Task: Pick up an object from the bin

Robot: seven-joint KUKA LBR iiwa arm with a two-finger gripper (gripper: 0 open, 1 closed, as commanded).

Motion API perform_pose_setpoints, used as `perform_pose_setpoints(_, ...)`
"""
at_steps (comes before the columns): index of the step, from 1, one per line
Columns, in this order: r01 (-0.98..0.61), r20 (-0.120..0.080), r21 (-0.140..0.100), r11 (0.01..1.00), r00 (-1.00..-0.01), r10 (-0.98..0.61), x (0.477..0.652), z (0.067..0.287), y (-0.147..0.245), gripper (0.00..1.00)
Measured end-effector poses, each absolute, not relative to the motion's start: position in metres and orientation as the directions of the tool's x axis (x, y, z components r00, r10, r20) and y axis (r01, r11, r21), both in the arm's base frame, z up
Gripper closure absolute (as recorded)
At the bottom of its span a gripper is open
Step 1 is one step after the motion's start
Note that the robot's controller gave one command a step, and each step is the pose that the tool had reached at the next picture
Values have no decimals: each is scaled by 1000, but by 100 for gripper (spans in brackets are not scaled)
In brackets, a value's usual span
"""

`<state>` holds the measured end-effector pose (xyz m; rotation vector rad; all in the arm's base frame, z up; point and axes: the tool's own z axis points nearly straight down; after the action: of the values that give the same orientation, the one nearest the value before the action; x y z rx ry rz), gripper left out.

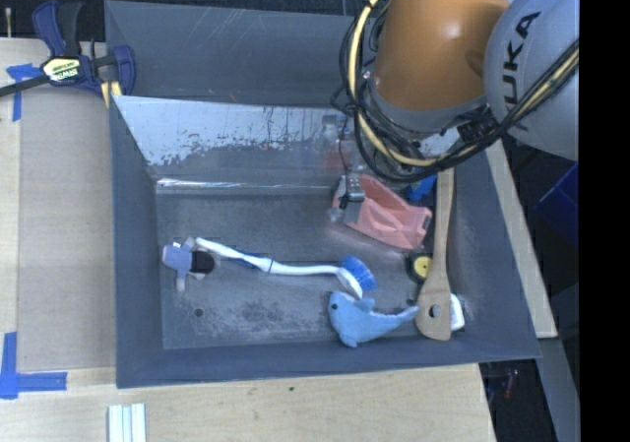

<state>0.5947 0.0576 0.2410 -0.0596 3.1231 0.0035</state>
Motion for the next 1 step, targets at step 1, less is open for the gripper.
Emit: perform_pose_setpoints(1,-475,-3,-1,880,-880,-475,619,167,47,0)
